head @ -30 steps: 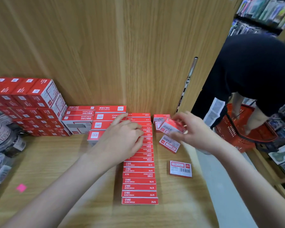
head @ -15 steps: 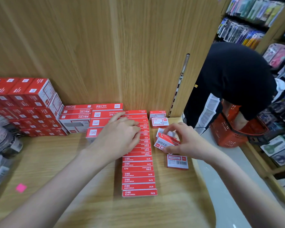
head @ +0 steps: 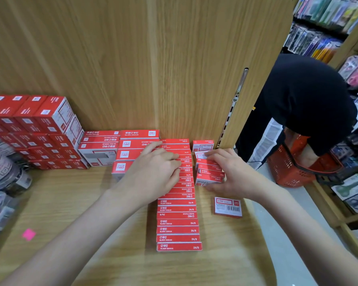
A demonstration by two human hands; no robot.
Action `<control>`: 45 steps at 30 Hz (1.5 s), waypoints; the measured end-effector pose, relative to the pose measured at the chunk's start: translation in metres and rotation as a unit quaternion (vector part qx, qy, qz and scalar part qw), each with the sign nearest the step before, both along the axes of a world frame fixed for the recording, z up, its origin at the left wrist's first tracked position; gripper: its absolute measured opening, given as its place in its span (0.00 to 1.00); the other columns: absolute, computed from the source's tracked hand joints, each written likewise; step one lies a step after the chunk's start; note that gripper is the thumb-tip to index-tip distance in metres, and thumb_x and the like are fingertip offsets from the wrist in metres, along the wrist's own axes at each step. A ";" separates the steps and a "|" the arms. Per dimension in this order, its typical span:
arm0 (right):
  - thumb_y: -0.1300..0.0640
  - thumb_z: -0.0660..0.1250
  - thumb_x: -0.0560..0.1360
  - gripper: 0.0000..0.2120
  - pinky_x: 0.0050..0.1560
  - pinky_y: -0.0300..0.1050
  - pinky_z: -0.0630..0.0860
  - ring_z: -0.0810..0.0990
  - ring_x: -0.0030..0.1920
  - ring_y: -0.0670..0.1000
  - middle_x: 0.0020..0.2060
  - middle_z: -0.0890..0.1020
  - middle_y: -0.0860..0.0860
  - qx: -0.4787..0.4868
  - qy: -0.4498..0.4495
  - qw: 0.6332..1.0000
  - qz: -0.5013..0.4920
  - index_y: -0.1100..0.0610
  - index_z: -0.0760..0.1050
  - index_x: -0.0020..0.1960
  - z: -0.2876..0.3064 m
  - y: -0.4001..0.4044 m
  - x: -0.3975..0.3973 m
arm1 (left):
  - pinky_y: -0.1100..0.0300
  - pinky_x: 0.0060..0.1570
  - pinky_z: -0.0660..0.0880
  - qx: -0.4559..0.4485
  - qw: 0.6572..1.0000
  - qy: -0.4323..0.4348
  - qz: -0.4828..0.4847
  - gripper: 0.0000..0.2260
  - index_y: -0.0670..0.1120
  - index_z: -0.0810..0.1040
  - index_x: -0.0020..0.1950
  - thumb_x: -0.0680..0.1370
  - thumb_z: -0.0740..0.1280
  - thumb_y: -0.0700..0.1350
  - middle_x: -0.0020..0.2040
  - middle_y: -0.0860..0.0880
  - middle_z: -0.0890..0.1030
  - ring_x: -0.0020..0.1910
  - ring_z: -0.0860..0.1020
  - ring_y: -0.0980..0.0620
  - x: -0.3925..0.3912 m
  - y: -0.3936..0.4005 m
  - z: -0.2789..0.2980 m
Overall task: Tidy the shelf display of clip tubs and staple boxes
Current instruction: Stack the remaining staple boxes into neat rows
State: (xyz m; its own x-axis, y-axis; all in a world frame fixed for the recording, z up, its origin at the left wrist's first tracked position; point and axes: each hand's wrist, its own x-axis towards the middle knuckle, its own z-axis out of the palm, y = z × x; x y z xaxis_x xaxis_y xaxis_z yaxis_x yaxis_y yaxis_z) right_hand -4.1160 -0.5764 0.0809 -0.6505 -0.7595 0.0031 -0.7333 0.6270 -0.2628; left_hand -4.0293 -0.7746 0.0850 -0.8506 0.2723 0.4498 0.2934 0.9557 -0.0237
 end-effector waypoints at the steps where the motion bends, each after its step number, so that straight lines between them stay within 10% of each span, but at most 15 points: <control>1: 0.46 0.74 0.66 0.33 0.64 0.43 0.61 0.65 0.62 0.53 0.63 0.70 0.51 -0.008 0.002 1.000 0.007 0.58 0.68 0.64 0.001 0.001 0.000 | 0.47 0.57 0.72 0.001 1.000 0.003 0.001 0.19 0.46 0.85 0.40 0.72 0.54 0.48 0.41 0.49 0.84 0.40 0.82 0.51 0.000 0.000 0.000; 16: 0.49 0.77 0.63 0.28 0.53 0.38 0.70 0.69 0.54 0.47 0.56 0.64 0.47 -0.074 -0.088 0.993 0.003 0.51 0.67 0.57 0.001 0.001 -0.005 | 0.46 0.57 0.71 0.007 1.000 -0.002 0.005 0.19 0.45 0.85 0.41 0.72 0.55 0.48 0.42 0.48 0.84 0.41 0.82 0.50 0.000 0.000 0.000; 26: 0.50 0.72 0.66 0.26 0.62 0.48 0.62 0.63 0.63 0.55 0.63 0.67 0.55 -0.149 0.042 0.988 -0.016 0.58 0.70 0.60 -0.021 -0.007 -0.008 | 0.48 0.59 0.71 0.015 1.000 -0.008 0.008 0.18 0.45 0.85 0.42 0.72 0.55 0.48 0.43 0.48 0.84 0.41 0.82 0.51 0.000 0.001 0.000; 34: 0.58 0.73 0.68 0.33 0.65 0.36 0.60 0.67 0.66 0.52 0.65 0.68 0.55 -0.224 -0.080 0.965 -0.106 0.59 0.63 0.69 -0.021 -0.013 0.005 | 0.52 0.62 0.67 0.019 1.000 -0.005 0.008 0.18 0.44 0.84 0.42 0.73 0.55 0.47 0.43 0.47 0.84 0.41 0.82 0.49 0.001 0.000 -0.001; 38: 0.68 0.64 0.73 0.36 0.71 0.46 0.54 0.55 0.74 0.53 0.73 0.58 0.55 -0.256 -0.182 0.944 -0.099 0.57 0.47 0.74 -0.028 -0.028 0.016 | 0.51 0.62 0.66 0.013 1.000 -0.014 0.012 0.18 0.44 0.84 0.42 0.73 0.55 0.48 0.44 0.47 0.84 0.41 0.82 0.49 0.001 0.000 -0.001; 45: 0.71 0.61 0.72 0.37 0.65 0.35 0.64 0.68 0.63 0.38 0.63 0.67 0.37 -0.329 -0.290 0.891 -0.115 0.55 0.46 0.74 -0.024 -0.022 0.015 | 0.52 0.61 0.67 0.004 1.000 -0.012 0.013 0.19 0.45 0.84 0.43 0.73 0.54 0.48 0.44 0.48 0.84 0.42 0.81 0.51 0.002 -0.001 -0.002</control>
